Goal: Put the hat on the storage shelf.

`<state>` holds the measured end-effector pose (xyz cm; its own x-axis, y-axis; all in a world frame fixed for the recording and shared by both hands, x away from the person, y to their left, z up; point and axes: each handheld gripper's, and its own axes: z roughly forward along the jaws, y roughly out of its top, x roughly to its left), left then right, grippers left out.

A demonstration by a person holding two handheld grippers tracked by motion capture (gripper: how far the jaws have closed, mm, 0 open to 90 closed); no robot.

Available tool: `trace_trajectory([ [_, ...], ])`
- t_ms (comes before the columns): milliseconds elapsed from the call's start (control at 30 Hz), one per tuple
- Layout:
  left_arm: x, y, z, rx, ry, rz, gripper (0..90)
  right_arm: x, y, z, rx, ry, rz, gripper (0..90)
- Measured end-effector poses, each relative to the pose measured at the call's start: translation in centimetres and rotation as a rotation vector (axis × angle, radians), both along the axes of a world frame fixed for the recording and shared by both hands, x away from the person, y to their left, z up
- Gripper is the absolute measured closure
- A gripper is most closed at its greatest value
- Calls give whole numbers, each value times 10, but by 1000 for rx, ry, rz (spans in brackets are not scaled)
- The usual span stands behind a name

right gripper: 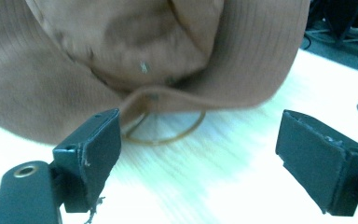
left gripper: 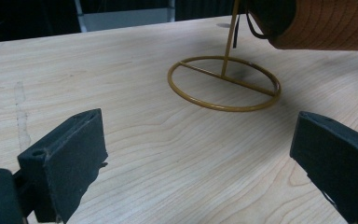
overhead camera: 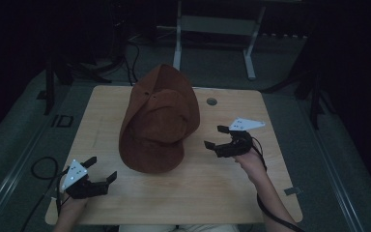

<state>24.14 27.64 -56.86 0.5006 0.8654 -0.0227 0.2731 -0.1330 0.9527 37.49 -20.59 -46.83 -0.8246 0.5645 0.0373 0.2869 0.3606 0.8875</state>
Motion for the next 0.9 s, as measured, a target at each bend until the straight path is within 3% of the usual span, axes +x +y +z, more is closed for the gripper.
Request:
trace_trajectory([
  [567, 2, 1, -2, 5, 6, 1, 41, -10, -31, -46, -26, 44, -40, 142],
  [900, 2, 1, -2, 6, 6, 2, 41, -21, -62, -71, -45, 84, -83, 142],
])
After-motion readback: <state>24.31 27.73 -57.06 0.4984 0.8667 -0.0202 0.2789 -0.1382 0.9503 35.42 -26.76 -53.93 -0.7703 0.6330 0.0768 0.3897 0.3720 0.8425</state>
